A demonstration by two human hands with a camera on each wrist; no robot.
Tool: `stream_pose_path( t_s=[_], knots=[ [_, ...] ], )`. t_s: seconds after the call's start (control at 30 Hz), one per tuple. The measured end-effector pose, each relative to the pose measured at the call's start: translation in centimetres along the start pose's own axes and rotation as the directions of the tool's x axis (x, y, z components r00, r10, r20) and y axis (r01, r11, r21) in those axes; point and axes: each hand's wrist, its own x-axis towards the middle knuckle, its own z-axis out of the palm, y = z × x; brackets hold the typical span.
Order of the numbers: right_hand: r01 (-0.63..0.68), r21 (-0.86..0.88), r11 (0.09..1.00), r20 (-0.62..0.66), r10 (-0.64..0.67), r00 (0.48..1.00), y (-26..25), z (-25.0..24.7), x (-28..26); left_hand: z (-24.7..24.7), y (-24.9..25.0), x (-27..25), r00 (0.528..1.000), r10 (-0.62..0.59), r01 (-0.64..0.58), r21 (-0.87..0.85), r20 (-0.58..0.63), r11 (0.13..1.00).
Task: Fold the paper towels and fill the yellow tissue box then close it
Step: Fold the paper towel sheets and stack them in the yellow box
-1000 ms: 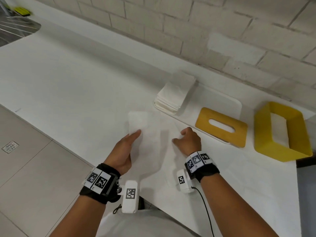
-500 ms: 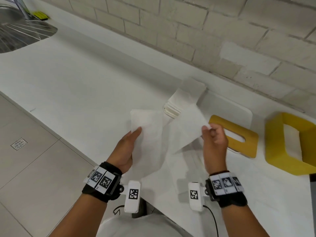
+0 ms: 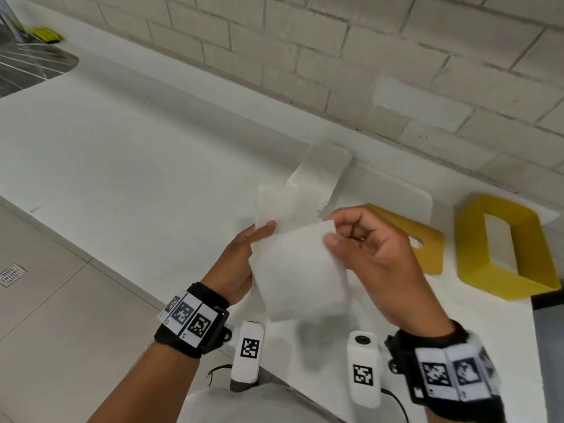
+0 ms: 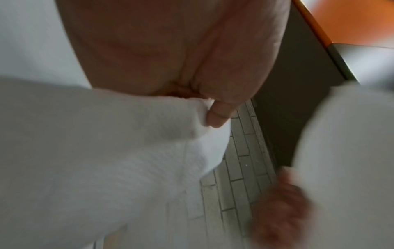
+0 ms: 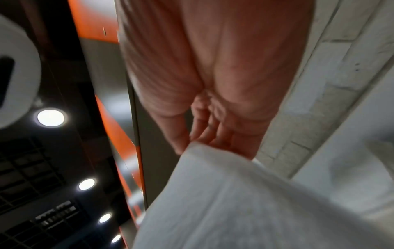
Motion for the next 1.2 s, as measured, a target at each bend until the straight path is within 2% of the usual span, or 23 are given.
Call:
stream_pose_path(
  t_s=[0.07, 0.13, 0.2, 0.33, 0.5, 0.6, 0.8, 1.1, 1.2],
  knots=[
    [-0.050, 0.050, 0.997, -0.157, 0.057, 0.986, 1.8, 1.0, 0.9, 0.5, -0.6, -0.4, 0.999, 0.024, -0.024, 0.005, 0.043, 1.000],
    [-0.069, 0.136, 0.988, -0.301, 0.107, 0.948, 3.3, 1.5, 1.5, 0.9, -1.0, -0.6, 0.997, 0.021, -0.020, -0.020, 0.076, 1.000],
    [-0.084, 0.199, 0.976, -0.367, 0.153, 0.917, 4.3, 1.9, 1.7, 1.2, -1.2, -0.8, 0.997, -0.001, 0.006, -0.059, 0.077, 0.998],
    [-0.070, 0.181, 0.981, -0.404, 0.139, 0.904, 4.9, 2.3, 2.1, 1.9, -1.2, -0.6, 0.992, 0.019, -0.005, -0.111, 0.128, 0.994],
    [-0.059, 0.162, 0.985, -0.435, 0.125, 0.892, 5.1, 1.9, 2.4, 2.0, -0.9, -0.3, 0.980, -0.020, 0.055, -0.174, 0.200, 0.983],
    [-0.067, 0.149, 0.986, -0.438, 0.127, 0.890, 5.2, 1.6, 2.5, 2.0, -1.4, -0.1, 0.986, -0.007, 0.035, -0.168, 0.168, 0.985],
    [-0.080, 0.141, 0.987, -0.427, 0.133, 0.894, 5.9, 1.2, 2.7, 1.9, -1.8, 0.2, 0.984, -0.062, 0.086, -0.143, 0.167, 0.986],
    [-0.108, 0.115, 0.988, -0.420, 0.147, 0.896, 6.5, 1.1, 3.1, 1.8, -2.2, 0.4, 0.992, -0.096, 0.104, -0.087, 0.083, 0.991],
    [-0.159, 0.146, 0.976, -0.448, 0.209, 0.869, 7.3, 0.5, 3.3, 1.2, -2.3, 0.8, 0.996, -0.084, 0.082, -0.102, -0.015, 0.991]
  ],
)
